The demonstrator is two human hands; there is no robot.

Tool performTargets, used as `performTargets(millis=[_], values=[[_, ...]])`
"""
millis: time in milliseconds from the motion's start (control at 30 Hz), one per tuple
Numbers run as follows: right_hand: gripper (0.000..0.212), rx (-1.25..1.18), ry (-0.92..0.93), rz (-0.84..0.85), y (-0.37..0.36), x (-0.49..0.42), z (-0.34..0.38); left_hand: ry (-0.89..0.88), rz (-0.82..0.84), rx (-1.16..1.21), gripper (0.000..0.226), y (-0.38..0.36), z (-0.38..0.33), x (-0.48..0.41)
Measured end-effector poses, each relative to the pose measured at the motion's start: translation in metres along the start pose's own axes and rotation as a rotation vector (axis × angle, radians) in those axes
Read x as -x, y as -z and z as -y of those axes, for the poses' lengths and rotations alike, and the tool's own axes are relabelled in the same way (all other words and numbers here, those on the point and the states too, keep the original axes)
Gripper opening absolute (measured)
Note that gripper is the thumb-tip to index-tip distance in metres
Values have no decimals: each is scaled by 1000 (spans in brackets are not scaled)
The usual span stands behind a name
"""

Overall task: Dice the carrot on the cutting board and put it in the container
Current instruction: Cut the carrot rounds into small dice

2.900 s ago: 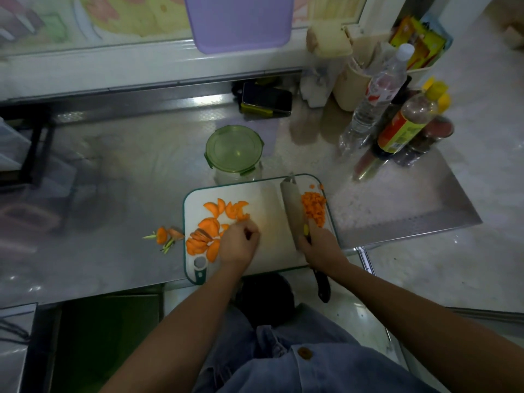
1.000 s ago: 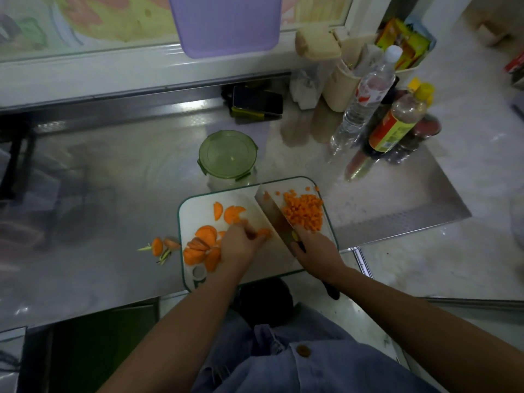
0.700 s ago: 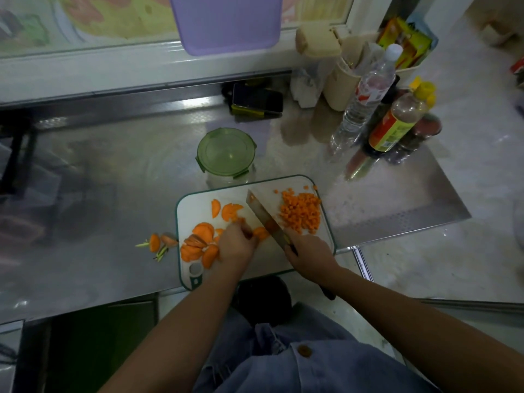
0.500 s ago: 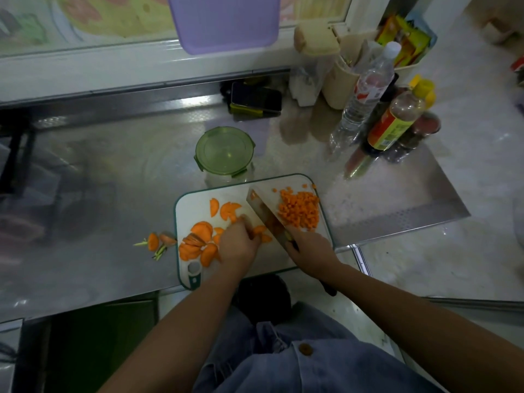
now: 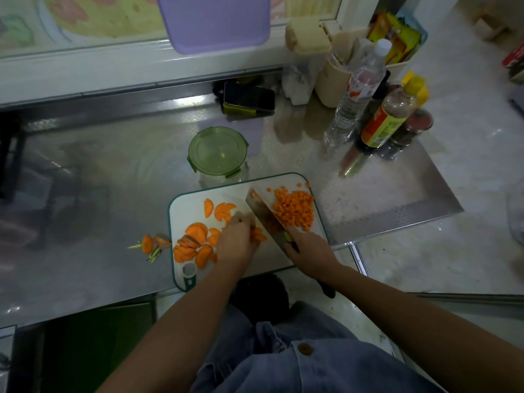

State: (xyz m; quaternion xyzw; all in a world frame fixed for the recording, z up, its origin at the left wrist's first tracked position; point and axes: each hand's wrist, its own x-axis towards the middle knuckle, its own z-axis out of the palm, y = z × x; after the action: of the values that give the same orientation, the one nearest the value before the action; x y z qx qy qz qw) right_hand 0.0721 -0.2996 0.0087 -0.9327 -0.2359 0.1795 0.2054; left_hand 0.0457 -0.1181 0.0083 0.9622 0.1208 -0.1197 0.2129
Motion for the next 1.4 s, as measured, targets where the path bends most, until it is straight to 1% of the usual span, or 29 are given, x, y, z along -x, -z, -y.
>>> performTargets(millis=[167,333,467,567,700,767,867,1033,1133,1200,1333,1400], values=[[33,-5,-13,3,-1,0,-1,-100,-12,-97,39,-2,0,6],[31,-18,-15,15,0,-2,-1,-98,-3,-115,42,-3,2,6],[32,-19,-20,21,0,-1,-1,-133,-8,-148,38,-4,5,7],[31,-44,-19,16,0,0,-1,-117,-13,-146,35,-4,4,5],[31,-42,-21,21,0,-1,-1,-65,-23,-79,48,-4,5,1],[31,-40,-30,23,0,-1,0,-67,-12,-94,46,-4,5,1],[28,-50,-37,20,0,0,1,-96,-12,-162,37,-4,4,3],[28,-65,-32,24,1,0,0,-150,4,-360,30,-4,-3,4],[30,-60,-35,21,1,0,0,-205,0,-424,29,-4,-4,5],[29,-65,-35,20,2,0,0,-221,3,-428,29,-4,-3,5],[29,-67,-38,29,2,0,-1,-211,20,-321,29,-3,1,2],[30,-68,-39,36,3,0,0,-207,40,-311,32,-3,2,2]])
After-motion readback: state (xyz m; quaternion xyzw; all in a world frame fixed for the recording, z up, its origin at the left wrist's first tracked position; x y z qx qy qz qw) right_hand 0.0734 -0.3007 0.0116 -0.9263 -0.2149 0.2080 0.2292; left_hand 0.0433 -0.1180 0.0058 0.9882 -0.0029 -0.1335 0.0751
